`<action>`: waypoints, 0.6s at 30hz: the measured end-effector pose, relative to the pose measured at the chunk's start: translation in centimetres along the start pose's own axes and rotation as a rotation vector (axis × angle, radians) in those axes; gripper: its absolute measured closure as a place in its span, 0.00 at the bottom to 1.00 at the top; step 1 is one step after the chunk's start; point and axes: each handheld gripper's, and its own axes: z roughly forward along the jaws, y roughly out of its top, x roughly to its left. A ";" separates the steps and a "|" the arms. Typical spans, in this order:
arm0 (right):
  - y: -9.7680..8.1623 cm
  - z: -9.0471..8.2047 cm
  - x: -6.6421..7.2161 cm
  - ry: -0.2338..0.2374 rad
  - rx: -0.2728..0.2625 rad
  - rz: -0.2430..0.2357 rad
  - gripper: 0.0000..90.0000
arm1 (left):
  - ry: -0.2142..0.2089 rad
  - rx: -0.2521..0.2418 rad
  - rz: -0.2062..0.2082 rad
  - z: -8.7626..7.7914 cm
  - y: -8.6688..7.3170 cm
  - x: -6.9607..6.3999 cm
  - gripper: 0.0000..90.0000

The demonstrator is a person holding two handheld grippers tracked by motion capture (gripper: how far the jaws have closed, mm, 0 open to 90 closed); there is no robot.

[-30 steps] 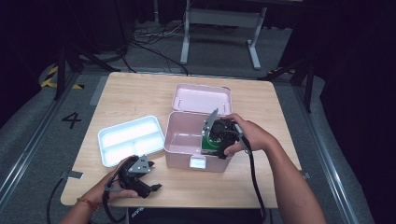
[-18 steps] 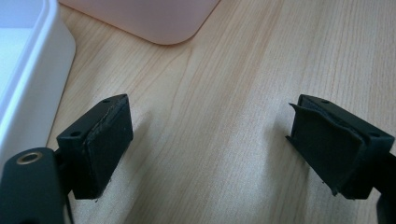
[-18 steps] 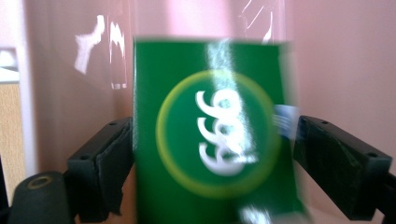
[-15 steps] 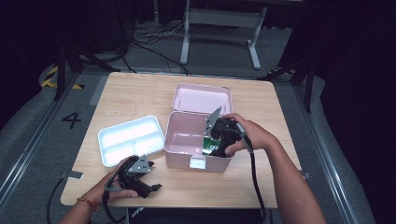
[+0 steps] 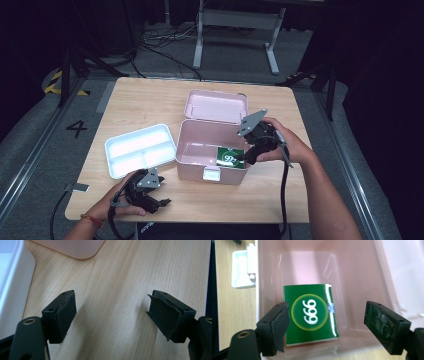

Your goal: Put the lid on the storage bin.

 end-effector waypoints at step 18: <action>-9.4 -4.0 3.0 -0.172 -0.173 0.118 0.24 | 0.132 -0.060 -0.021 -4.5 0.2 1.8 0.28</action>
